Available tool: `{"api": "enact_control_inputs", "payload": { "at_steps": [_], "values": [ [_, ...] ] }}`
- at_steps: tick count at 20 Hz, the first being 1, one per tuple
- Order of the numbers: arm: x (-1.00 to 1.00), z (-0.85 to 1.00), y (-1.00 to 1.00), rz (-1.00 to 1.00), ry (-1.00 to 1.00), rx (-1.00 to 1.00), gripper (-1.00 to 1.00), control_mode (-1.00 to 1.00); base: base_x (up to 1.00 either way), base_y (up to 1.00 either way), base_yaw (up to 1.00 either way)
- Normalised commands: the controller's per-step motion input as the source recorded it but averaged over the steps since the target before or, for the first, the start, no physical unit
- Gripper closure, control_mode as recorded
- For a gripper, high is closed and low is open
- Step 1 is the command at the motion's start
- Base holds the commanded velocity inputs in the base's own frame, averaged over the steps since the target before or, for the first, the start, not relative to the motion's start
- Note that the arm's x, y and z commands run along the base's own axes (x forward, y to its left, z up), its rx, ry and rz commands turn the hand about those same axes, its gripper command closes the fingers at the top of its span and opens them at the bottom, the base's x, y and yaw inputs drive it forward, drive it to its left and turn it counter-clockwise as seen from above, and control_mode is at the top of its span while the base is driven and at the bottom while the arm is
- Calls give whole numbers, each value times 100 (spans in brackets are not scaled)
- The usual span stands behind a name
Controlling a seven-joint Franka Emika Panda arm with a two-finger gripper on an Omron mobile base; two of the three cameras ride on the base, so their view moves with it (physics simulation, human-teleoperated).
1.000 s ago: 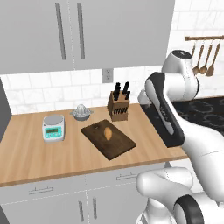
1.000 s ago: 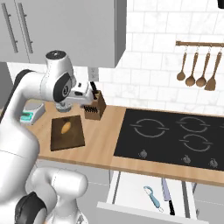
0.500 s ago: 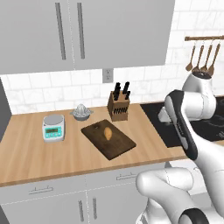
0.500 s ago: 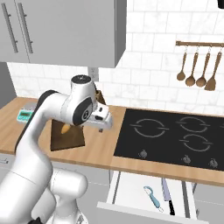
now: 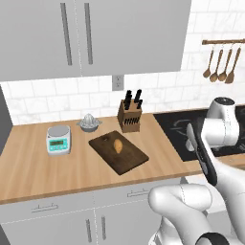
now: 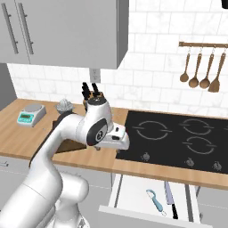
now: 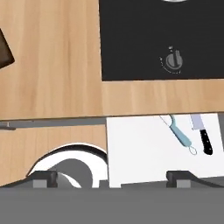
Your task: Place the appropriate cutting tool for cutting the potato skin on the cutting board.
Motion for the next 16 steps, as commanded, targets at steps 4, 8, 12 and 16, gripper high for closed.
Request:
{"api": "enact_control_inputs", "payload": {
  "at_steps": [4,8,12,16],
  "values": [
    [-53,-55,-51,0,12,0,-100,-100,0,0,0],
    [-57,-49,-52,0,11,0,-100,-100,0,0,0],
    [-42,-40,-67,-2,9,3,-100,-100,0,0,0],
    [-3,-38,-73,-5,13,9,-100,-100,0,0,0]
  ]
}}
